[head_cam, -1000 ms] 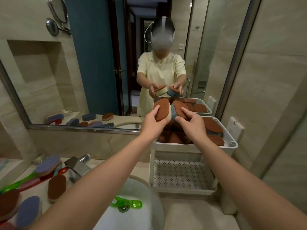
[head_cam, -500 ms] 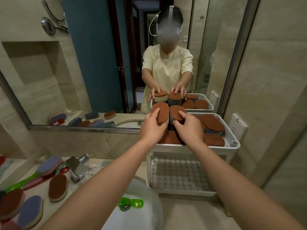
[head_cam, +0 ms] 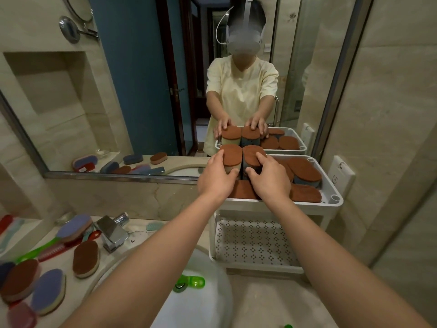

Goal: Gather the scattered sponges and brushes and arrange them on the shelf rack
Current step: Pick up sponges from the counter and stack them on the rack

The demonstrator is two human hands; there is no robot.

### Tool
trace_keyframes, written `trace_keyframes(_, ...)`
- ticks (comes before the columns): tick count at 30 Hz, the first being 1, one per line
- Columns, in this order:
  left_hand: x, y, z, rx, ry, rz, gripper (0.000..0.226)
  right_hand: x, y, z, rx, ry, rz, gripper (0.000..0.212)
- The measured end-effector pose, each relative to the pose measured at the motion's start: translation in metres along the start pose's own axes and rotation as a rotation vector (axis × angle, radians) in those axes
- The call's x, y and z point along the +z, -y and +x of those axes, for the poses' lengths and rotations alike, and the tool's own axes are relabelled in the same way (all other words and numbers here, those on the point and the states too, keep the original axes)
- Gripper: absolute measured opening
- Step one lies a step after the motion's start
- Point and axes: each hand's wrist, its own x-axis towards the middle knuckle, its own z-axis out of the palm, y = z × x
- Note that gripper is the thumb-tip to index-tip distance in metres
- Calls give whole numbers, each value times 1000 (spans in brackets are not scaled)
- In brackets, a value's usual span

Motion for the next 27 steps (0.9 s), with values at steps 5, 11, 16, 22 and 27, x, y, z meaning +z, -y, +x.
trace_keyframes(5, -4, -3, 0, -6, 7, -102, 81, -2, 1, -5, -12, 29, -15, 65)
trace_keyframes(11, -23, 1, -11, -35, -52, -294, 68, -12, 11, -18, -195, -178, 191, 47)
trace_keyframes(16, -43, 28, -43, -44, -156, -448, 45, -2, 41, -49, -378, -224, 419, 41)
trace_keyframes(22, -71, 84, -85, -143, -264, -479, 37, 23, 88, -92, -509, -106, 565, 40)
trace_keyframes(27, -94, 137, -122, -264, -354, -449, 43, 58, 116, -138, -488, 125, 614, 42)
